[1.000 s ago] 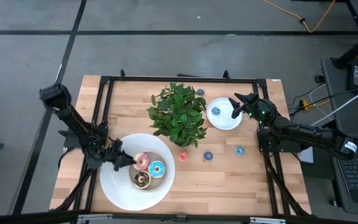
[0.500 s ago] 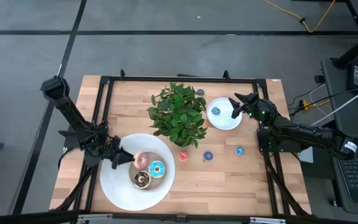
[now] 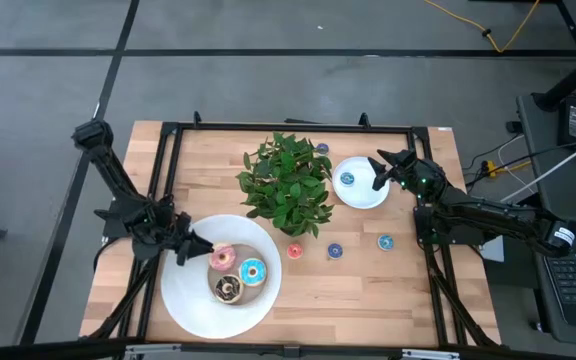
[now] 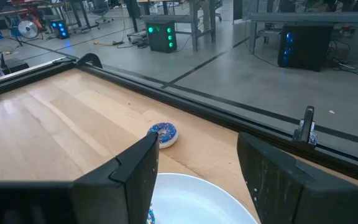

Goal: Pick & Place donuts
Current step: Put the large pink donut on the brown plate

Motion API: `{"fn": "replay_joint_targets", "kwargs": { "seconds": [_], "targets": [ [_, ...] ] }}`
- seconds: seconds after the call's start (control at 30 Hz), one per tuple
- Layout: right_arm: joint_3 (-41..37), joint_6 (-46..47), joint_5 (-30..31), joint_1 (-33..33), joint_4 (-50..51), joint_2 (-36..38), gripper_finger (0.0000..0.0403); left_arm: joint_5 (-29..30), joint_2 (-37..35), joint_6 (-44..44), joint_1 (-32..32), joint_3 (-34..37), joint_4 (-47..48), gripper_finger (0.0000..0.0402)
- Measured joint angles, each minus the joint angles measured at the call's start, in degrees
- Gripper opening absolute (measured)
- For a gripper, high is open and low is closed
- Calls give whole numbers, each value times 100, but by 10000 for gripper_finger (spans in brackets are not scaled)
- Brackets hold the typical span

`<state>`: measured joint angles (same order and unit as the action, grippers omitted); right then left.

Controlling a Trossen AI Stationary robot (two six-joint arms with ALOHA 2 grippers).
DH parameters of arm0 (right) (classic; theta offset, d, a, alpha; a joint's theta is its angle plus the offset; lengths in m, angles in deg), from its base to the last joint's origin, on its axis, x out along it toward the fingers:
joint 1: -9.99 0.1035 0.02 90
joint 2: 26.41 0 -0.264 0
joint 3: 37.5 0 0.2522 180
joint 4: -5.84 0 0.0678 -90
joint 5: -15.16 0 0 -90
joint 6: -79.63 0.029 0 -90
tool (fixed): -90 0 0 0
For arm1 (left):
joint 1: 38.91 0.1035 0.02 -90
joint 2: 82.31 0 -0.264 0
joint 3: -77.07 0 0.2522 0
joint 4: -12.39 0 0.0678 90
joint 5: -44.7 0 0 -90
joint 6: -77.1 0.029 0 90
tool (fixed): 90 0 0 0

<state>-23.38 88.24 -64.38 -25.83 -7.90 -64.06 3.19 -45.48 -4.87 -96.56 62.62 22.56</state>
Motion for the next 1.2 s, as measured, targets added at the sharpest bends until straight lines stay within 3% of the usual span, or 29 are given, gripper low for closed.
{"fn": "replay_joint_targets", "kwargs": {
  "seconds": [0.13, 0.27, 0.57, 0.7, 0.97, 1.2],
  "targets": [
    [0, 4, 0, -1, 0, 1, 218, 235, -331, 220, -1, -68, 249, 148],
    [1, 6, 0, -1, 0, 2, 218, 419, -625, 238, 0, -379, 1138, 148],
    [0, 5, 0, -2, 0, 2, 218, 393, -873, 412, 202, -2148, 3878, 148],
    [1, 2, 0, 0, 0, 2, 218, -28, -488, 772, 684, -2816, 4285, 148],
    [0, 6, 0, -1, 0, 2, 218, -1549, 806, 993, 1747, -3842, 4650, 148],
    [0, 1, 0, -2, 1, 2, 218, -2251, 2186, 911, 2329, -4631, 4770, 148]
  ]
}}
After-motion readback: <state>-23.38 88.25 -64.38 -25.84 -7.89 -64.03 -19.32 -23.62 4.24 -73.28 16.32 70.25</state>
